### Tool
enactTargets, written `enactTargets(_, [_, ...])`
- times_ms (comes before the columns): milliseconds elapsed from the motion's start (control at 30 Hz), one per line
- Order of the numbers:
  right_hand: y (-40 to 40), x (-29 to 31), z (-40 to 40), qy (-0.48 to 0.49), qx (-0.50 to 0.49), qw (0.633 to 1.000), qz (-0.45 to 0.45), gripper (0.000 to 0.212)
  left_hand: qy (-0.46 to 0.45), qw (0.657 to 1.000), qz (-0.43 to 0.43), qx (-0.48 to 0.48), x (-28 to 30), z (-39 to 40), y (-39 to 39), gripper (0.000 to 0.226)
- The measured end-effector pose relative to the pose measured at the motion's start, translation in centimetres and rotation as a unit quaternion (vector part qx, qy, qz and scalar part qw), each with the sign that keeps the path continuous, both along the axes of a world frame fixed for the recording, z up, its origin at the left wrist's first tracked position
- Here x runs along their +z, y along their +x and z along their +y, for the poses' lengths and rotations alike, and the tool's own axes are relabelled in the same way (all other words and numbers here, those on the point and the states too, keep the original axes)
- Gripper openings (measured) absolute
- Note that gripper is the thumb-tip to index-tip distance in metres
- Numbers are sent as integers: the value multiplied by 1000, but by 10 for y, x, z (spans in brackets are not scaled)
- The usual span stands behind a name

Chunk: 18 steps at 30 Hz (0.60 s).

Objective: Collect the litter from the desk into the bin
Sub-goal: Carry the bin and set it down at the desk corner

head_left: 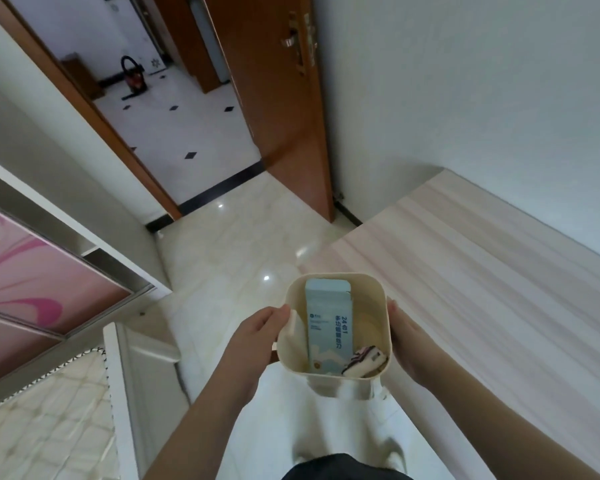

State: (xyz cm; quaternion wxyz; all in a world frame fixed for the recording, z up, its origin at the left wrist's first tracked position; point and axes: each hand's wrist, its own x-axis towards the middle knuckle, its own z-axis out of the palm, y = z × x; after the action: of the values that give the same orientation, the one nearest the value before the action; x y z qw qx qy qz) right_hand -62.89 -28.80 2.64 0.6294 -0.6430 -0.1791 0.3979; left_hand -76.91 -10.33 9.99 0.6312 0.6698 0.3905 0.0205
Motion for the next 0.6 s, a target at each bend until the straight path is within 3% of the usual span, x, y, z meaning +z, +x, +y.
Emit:
enactTargets(233, [9, 11, 72, -13, 25, 999, -35, 66, -67, 997, -45, -4, -8, 65, -6, 34])
enactTargets(433, [12, 24, 156, -18, 16, 1000, 0, 86, -107, 990, -87, -27, -23, 150, -15, 34])
enactTargets(500, [12, 32, 188, -6, 8, 1000, 23, 79, -131, 984, -107, -54, -27, 181, -22, 29])
enactTargets(600, [8, 38, 232, -14, -6, 999, 41, 73, -125, 977, -124, -119, -32, 228, -32, 46])
